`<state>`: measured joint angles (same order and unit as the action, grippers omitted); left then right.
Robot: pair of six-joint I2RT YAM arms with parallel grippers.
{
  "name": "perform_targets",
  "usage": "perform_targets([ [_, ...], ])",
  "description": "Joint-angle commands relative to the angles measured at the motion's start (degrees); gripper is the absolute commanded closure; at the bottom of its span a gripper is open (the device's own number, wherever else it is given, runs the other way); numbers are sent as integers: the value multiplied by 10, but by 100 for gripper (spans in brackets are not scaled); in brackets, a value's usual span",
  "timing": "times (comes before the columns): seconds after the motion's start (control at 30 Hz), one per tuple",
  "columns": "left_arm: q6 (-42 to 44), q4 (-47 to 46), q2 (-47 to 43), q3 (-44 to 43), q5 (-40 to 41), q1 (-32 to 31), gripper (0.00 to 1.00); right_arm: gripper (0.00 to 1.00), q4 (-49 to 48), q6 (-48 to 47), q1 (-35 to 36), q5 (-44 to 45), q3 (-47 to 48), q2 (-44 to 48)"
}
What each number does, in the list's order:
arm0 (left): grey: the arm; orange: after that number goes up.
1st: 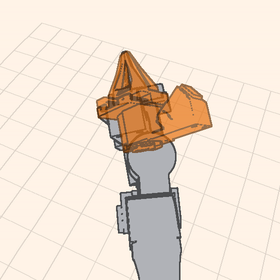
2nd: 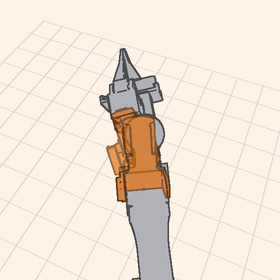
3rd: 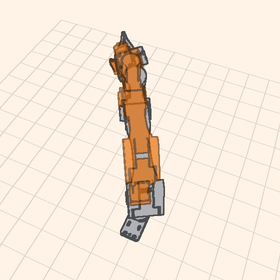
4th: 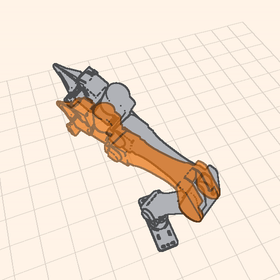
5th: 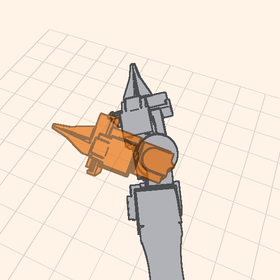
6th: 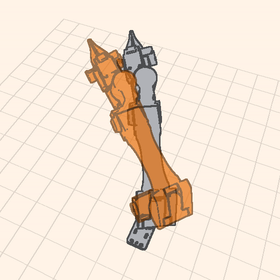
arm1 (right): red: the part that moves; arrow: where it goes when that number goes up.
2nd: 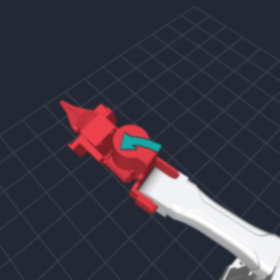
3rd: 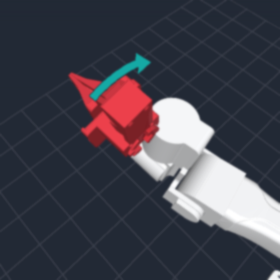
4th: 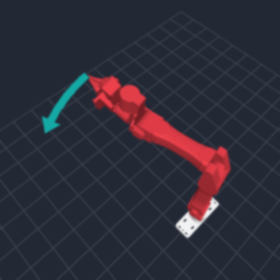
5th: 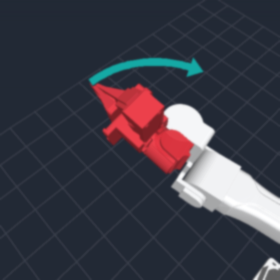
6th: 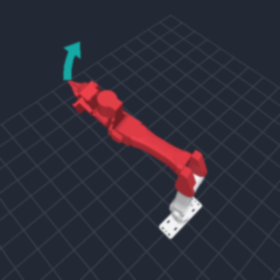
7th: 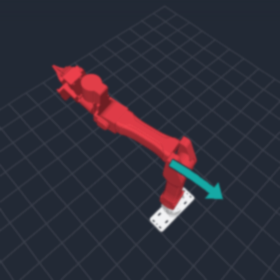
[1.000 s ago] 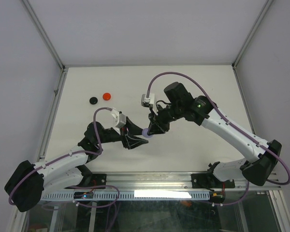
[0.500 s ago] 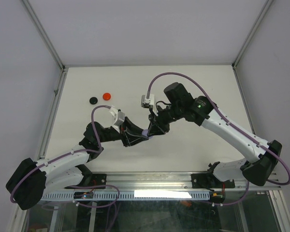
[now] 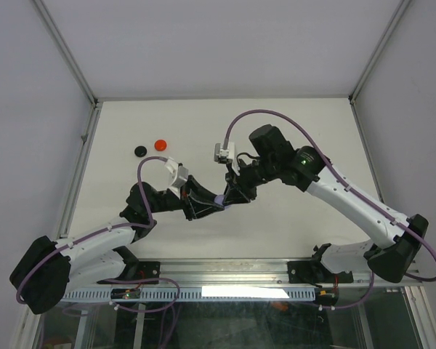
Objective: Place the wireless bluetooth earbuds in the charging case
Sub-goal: Open the charging case, then pick up the earbud from the center of the board.
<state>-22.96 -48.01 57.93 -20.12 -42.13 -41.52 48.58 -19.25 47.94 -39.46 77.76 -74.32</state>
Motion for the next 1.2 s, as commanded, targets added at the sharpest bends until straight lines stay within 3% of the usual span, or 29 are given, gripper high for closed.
perform_targets([
  [0.0, 1, -15, 8, -19, -31, 1, 100, 92, -54, 3, 4, 5, 4, 25],
  [0.1, 15, -24, 3, -9, -31, 1, 100, 82, -53, 3, 4, 21, 3, 28],
  [0.4, 77, -57, -32, 27, -51, 1, 100, 64, -71, 15, 4, 73, -13, 51],
  [0.7, 103, -60, -37, 43, -36, 0, 100, 57, -79, 26, 3, 115, -20, 61],
  [0.9, 116, -83, -35, 76, 57, 1, 100, 49, -94, 62, 3, 160, -34, 70],
  [1.17, 130, -161, -43, 155, 210, 0, 100, 41, -81, 157, -43, 316, -70, 64],
])
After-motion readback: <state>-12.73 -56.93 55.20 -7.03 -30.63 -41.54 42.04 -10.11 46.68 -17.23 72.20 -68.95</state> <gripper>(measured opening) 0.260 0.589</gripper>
